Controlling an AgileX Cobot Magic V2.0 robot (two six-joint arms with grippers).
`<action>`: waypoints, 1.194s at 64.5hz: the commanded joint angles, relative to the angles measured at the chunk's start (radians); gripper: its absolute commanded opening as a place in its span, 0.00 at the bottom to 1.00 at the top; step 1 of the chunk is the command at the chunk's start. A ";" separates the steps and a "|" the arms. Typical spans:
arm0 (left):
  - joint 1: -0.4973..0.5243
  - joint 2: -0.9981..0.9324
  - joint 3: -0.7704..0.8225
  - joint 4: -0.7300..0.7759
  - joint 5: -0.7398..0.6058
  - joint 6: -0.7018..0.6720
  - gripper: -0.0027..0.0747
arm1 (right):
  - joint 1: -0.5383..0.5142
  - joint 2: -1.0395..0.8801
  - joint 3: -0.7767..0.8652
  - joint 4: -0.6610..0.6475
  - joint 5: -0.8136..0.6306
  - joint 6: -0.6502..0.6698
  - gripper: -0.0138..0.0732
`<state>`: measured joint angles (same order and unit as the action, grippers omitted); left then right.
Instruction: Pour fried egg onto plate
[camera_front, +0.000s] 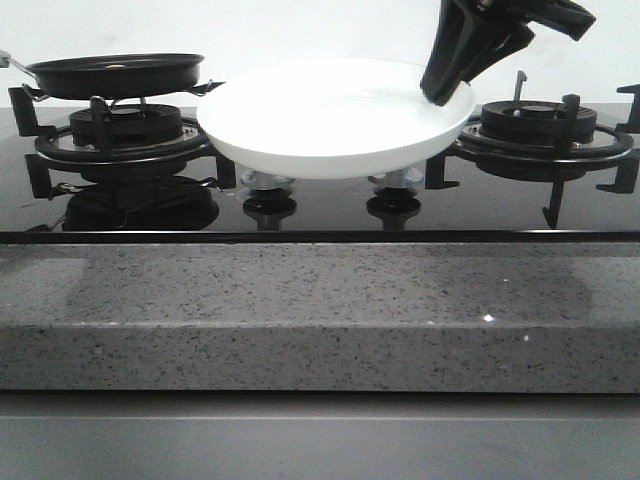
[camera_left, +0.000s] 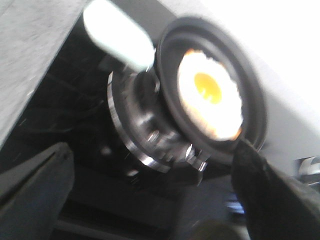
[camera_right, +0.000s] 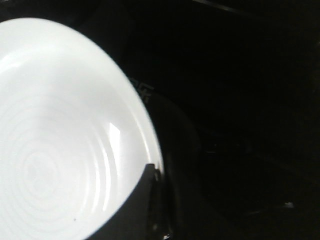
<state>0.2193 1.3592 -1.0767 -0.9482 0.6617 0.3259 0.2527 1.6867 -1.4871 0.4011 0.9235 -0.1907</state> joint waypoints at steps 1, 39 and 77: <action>0.063 0.055 -0.094 -0.220 0.086 0.125 0.83 | 0.001 -0.053 -0.022 0.031 -0.044 -0.012 0.09; 0.113 0.417 -0.366 -0.418 0.255 0.188 0.83 | 0.001 -0.053 -0.022 0.031 -0.044 -0.012 0.09; 0.111 0.442 -0.375 -0.430 0.270 0.188 0.17 | 0.001 -0.053 -0.022 0.031 -0.044 -0.012 0.09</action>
<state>0.3305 1.8480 -1.4172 -1.3193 0.9137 0.5096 0.2527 1.6867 -1.4871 0.4011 0.9235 -0.1925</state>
